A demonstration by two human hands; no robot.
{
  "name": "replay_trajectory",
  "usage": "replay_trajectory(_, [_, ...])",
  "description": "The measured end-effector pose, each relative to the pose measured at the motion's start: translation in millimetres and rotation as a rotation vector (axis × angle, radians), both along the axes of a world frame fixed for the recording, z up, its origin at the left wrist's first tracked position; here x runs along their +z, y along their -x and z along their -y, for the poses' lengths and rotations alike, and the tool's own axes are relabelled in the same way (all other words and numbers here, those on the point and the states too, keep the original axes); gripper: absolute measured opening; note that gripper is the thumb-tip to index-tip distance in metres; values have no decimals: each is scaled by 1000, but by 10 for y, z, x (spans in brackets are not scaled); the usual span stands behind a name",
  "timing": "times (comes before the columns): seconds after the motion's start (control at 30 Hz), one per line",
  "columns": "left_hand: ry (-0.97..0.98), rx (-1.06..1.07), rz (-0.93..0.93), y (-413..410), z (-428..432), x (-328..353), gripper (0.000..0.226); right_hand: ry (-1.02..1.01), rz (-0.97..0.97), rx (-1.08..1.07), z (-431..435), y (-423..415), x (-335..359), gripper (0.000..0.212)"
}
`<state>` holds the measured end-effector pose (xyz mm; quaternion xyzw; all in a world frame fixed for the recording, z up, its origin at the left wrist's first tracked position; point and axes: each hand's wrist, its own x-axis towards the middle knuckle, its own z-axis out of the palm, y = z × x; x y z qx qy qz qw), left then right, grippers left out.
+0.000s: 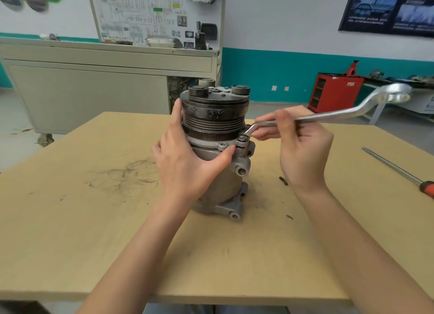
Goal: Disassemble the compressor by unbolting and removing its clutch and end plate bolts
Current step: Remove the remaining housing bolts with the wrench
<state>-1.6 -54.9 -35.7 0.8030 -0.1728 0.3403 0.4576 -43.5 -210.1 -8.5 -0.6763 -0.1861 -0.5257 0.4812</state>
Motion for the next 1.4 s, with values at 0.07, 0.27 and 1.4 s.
replay_trajectory(0.07, [3,-2,2,-3,3,-5,112,123,74,-82,-58,15,-32,35])
replay_trajectory(0.27, [13,-12,1,-2,3,-8,111,335,218,-220,-95,35,-88,42])
replay_trajectory(1.4, [14,-12,-1,-9,4,-17,110,-728,-564,792,148,-231,28,33])
